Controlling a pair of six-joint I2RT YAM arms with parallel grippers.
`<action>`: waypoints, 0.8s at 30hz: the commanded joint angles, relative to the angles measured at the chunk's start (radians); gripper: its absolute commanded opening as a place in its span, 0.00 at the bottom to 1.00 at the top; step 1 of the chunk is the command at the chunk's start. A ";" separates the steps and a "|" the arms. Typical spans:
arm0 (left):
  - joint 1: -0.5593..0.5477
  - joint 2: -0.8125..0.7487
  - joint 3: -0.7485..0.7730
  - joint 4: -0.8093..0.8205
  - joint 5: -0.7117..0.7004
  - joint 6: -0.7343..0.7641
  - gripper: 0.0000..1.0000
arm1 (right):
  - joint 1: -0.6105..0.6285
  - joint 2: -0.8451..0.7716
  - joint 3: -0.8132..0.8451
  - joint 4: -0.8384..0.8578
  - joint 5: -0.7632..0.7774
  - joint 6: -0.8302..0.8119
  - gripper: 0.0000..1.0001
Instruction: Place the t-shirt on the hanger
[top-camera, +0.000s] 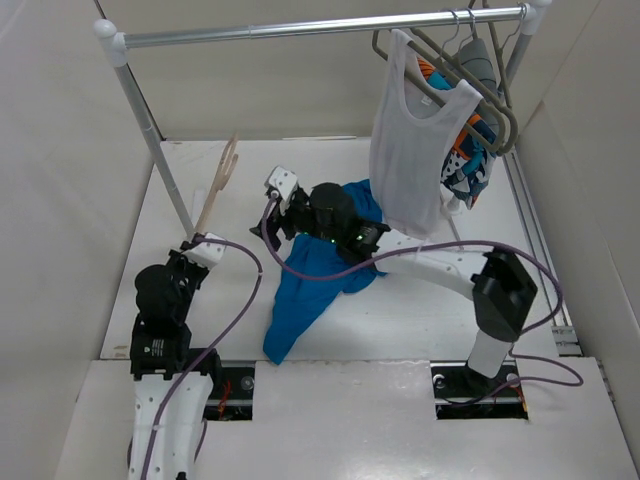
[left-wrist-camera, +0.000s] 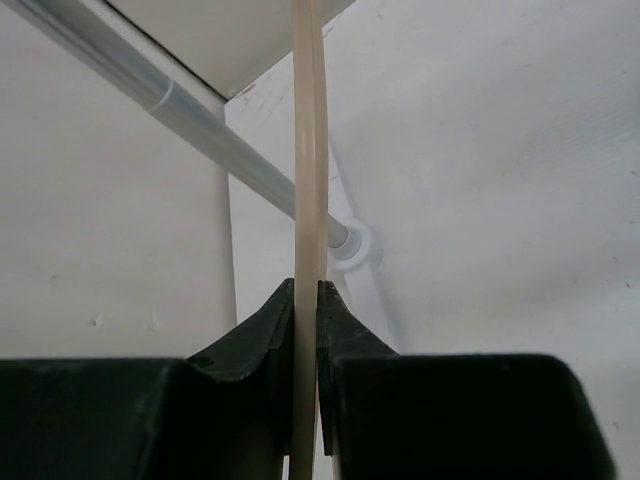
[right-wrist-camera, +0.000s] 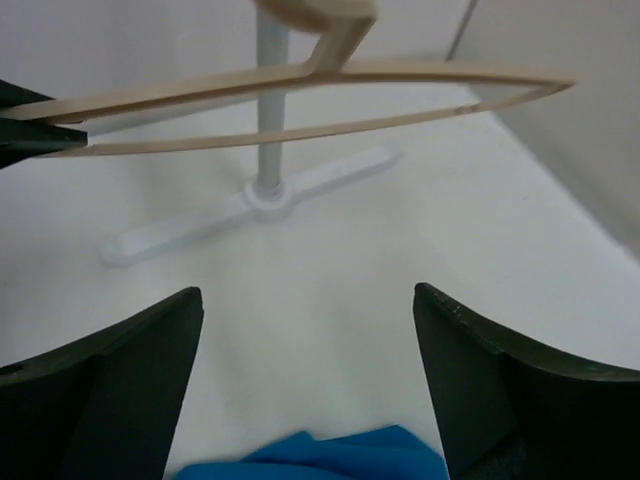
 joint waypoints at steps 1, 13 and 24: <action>0.000 -0.024 -0.022 0.052 0.098 0.062 0.00 | 0.016 0.029 0.088 0.116 -0.066 0.192 0.88; 0.000 0.049 -0.089 0.138 0.302 0.013 0.00 | 0.026 0.197 0.163 0.231 -0.044 0.465 0.86; 0.000 0.071 -0.089 0.170 0.285 -0.005 0.00 | 0.064 0.137 0.169 -0.070 0.229 0.640 0.87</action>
